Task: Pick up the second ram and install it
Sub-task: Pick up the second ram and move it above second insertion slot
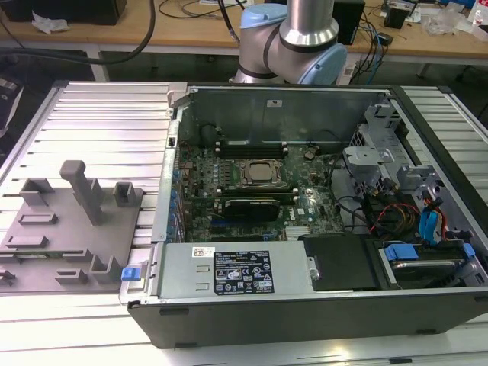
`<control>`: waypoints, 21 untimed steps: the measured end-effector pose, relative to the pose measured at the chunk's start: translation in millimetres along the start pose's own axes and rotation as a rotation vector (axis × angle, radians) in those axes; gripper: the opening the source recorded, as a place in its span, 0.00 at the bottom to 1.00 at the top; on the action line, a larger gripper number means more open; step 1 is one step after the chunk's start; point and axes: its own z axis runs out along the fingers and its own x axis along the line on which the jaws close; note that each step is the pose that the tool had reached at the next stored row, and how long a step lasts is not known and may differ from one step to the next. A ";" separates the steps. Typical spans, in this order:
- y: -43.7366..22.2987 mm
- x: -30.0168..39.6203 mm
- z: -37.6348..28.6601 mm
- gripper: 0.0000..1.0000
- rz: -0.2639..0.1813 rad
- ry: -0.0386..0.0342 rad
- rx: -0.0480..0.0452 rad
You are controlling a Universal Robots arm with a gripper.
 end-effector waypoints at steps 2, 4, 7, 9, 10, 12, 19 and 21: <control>0.0 0.0 0.0 0.11 -0.031 0.0013 -0.0007; 0.0 0.0 0.1 0.11 -0.106 0.0046 -0.0019; 0.0 0.0 0.0 0.11 -0.163 0.0074 -0.0007; 0.0 0.0 0.0 0.11 -0.187 0.0084 -0.0009; 0.0 0.0 0.0 0.11 -0.206 0.0093 -0.0012; 0.0 0.0 0.0 0.11 -0.240 0.0107 -0.0020; 0.0 0.0 0.0 0.11 -0.377 0.0166 -0.0051; 0.0 0.0 0.0 0.11 -0.418 0.0183 -0.0061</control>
